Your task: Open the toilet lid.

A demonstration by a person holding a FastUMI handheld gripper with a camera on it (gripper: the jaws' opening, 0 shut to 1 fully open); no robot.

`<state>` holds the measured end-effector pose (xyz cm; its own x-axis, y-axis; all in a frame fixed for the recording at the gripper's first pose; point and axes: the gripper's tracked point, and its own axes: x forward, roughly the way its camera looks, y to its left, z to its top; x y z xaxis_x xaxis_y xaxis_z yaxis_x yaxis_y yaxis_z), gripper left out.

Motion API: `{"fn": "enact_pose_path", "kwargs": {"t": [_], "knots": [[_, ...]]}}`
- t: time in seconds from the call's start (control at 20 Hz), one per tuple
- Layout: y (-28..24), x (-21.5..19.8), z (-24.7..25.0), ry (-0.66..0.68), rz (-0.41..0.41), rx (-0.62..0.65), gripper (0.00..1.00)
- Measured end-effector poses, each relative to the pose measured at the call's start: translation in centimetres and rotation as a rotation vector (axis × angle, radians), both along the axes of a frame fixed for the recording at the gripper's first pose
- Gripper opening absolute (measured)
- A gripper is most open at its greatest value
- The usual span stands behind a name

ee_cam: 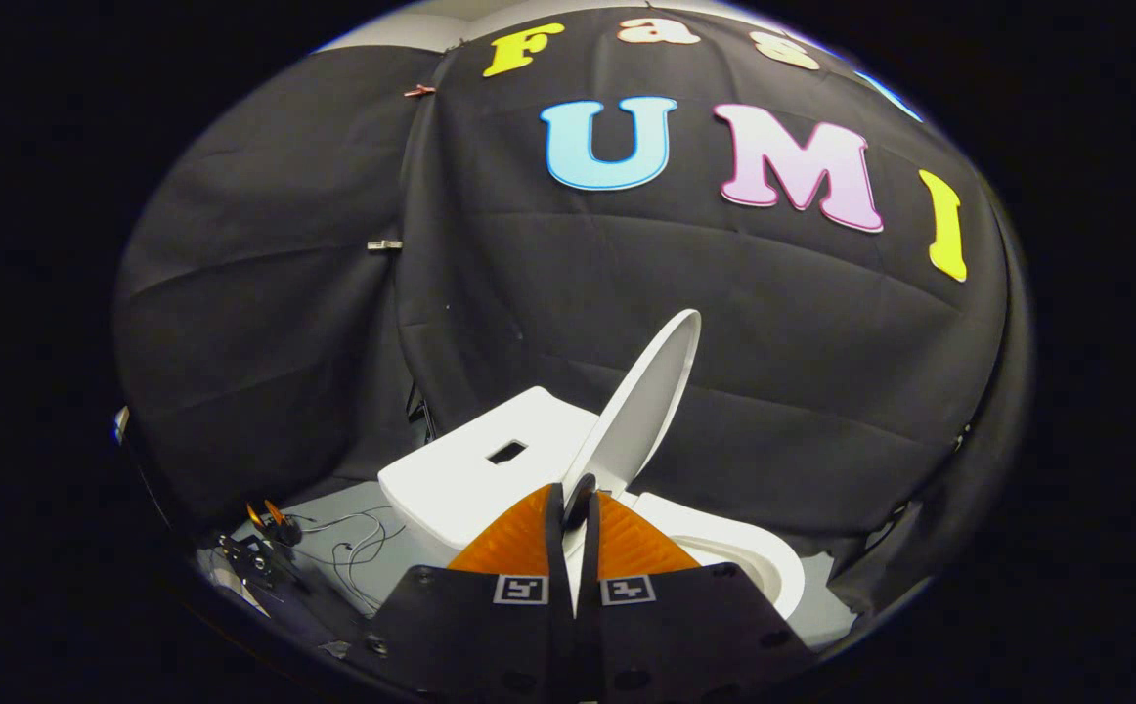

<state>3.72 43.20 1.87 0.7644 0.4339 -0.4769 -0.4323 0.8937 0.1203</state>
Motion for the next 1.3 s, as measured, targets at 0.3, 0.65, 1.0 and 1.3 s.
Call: {"fn": "enact_pose_path", "kwargs": {"t": [0.3,0.65,1.0,1.3], "knots": [[4.0,0.5,0.4,-0.038,0.052,-0.008,0.05],[9.3,0.9,0.3,-0.142,0.158,-0.085,0.05],[14.2,0.4,-0.8,-0.124,0.302,-0.096,0.29],[15.2,0.4,-0.1,-0.261,0.352,-0.144,1.00]]}}
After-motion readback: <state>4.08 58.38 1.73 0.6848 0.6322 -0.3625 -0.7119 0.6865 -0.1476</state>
